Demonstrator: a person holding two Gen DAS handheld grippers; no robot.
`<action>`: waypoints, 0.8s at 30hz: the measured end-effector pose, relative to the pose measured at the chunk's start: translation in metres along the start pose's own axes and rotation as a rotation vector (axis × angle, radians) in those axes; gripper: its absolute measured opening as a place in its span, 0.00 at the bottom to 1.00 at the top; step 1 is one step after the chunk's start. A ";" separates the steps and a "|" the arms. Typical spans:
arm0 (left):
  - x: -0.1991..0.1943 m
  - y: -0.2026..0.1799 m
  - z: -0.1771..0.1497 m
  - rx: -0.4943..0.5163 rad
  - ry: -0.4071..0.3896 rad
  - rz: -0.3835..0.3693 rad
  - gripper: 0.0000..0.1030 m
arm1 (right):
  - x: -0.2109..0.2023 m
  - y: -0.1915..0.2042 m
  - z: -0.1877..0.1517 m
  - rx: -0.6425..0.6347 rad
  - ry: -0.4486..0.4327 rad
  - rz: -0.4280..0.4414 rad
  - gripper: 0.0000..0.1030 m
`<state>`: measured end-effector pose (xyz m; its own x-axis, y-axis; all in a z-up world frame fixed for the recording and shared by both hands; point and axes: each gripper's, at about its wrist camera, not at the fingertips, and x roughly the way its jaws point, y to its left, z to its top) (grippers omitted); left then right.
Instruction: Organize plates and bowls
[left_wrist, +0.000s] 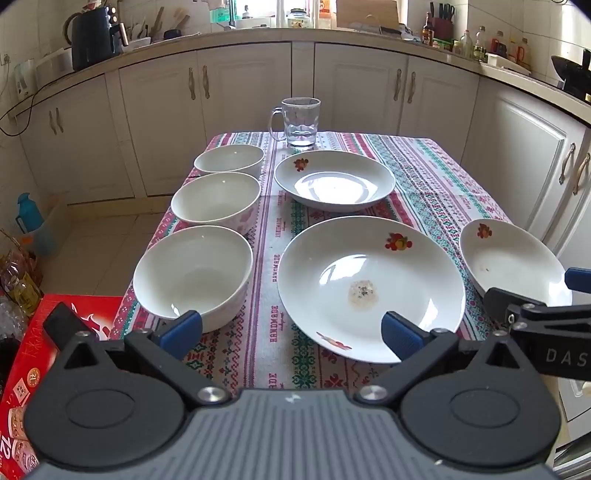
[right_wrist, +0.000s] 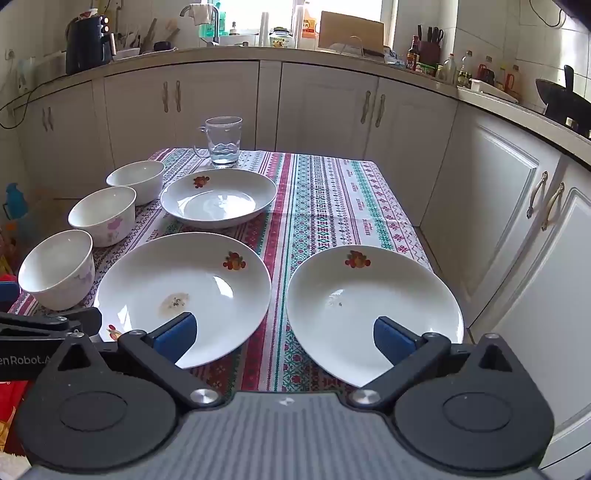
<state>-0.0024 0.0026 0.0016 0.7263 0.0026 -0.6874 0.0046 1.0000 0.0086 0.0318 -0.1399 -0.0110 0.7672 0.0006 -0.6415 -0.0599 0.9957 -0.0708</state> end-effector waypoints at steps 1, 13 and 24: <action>0.000 0.000 0.000 -0.001 0.000 0.000 0.99 | 0.000 0.000 0.000 0.000 0.000 0.001 1.00; 0.001 0.000 -0.002 -0.006 0.001 0.001 0.99 | -0.001 0.001 0.000 -0.002 -0.001 0.000 1.00; 0.001 0.001 -0.002 -0.011 0.002 -0.001 0.99 | -0.002 0.001 0.001 -0.001 -0.002 0.001 1.00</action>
<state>-0.0027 0.0032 -0.0005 0.7251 0.0016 -0.6887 -0.0022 1.0000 0.0000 0.0306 -0.1386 -0.0094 0.7681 0.0022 -0.6403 -0.0618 0.9956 -0.0707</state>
